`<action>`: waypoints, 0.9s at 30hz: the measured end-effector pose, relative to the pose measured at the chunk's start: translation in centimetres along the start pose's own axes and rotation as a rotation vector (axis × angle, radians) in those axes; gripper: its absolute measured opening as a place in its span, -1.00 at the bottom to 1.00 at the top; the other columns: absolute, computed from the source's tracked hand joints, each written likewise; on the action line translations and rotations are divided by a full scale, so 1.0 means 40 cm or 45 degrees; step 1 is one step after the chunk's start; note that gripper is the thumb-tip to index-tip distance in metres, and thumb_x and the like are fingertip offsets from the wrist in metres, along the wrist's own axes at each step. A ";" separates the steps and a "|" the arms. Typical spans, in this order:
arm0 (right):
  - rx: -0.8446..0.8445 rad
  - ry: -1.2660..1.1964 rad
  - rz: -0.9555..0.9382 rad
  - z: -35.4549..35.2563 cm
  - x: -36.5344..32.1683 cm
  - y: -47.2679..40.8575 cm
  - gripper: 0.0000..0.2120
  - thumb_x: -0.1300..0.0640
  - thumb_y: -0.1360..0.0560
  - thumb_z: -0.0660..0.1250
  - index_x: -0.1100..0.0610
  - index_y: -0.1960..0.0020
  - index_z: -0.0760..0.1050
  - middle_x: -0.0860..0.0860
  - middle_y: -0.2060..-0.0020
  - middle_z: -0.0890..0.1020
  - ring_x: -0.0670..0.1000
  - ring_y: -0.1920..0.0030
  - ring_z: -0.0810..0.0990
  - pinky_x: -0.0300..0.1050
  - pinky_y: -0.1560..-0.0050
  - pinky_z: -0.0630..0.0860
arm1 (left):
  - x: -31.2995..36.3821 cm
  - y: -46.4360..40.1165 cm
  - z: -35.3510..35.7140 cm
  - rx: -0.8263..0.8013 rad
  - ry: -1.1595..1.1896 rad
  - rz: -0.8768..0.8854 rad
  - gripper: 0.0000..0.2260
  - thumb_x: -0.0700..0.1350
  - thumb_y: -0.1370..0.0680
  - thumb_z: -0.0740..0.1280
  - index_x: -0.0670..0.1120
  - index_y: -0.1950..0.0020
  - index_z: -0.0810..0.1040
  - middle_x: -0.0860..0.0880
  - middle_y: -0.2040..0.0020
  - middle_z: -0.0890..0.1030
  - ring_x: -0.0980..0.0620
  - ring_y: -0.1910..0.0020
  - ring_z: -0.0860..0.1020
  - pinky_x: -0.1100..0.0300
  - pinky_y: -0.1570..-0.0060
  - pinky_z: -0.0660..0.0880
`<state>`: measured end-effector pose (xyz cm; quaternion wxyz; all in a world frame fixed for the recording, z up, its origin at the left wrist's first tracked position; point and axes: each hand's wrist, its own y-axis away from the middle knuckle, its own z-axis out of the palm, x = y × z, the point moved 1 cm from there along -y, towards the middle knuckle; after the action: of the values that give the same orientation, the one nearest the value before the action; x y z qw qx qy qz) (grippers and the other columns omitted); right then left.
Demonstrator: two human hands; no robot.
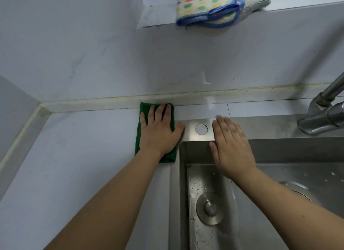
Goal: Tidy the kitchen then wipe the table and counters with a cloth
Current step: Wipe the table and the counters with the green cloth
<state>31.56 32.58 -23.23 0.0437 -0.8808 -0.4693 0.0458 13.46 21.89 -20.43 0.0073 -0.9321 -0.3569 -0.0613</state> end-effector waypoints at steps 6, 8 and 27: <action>0.009 0.001 -0.010 -0.003 0.000 -0.001 -0.42 -0.04 -0.57 -0.01 0.30 -0.46 0.28 0.22 -0.45 0.32 0.19 -0.47 0.26 0.05 -0.47 0.03 | 0.003 0.002 -0.001 -0.005 -0.010 0.007 -0.38 0.27 -0.60 -0.09 0.01 -0.59 -0.03 -0.01 -0.58 0.03 -0.05 -0.56 -0.11 -0.13 -0.50 -0.22; 0.005 -0.002 -0.008 -0.004 0.000 0.002 -0.42 -0.03 -0.57 -0.01 0.31 -0.45 0.29 0.23 -0.44 0.33 0.21 -0.46 0.28 0.06 -0.46 0.05 | 0.005 0.004 -0.001 -0.005 -0.011 0.008 -0.38 0.27 -0.60 -0.09 0.01 -0.59 -0.03 -0.01 -0.58 0.03 -0.05 -0.56 -0.11 -0.13 -0.50 -0.21; -0.174 0.000 -0.030 -0.084 0.098 0.038 -0.26 -0.19 -0.50 -0.36 0.18 -0.57 -0.13 0.08 -0.56 -0.10 0.04 -0.56 -0.13 -0.15 -0.42 -0.29 | 0.034 0.042 -0.089 0.054 -0.124 -0.060 -0.64 0.05 -0.58 0.13 -0.14 -0.29 0.35 -0.12 -0.21 0.41 -0.09 -0.11 0.42 0.11 0.19 0.37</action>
<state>35.40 34.86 -20.24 -0.0159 -0.8761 -0.4817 0.0131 15.21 21.36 -16.67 0.0083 -0.9250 -0.3798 -0.0086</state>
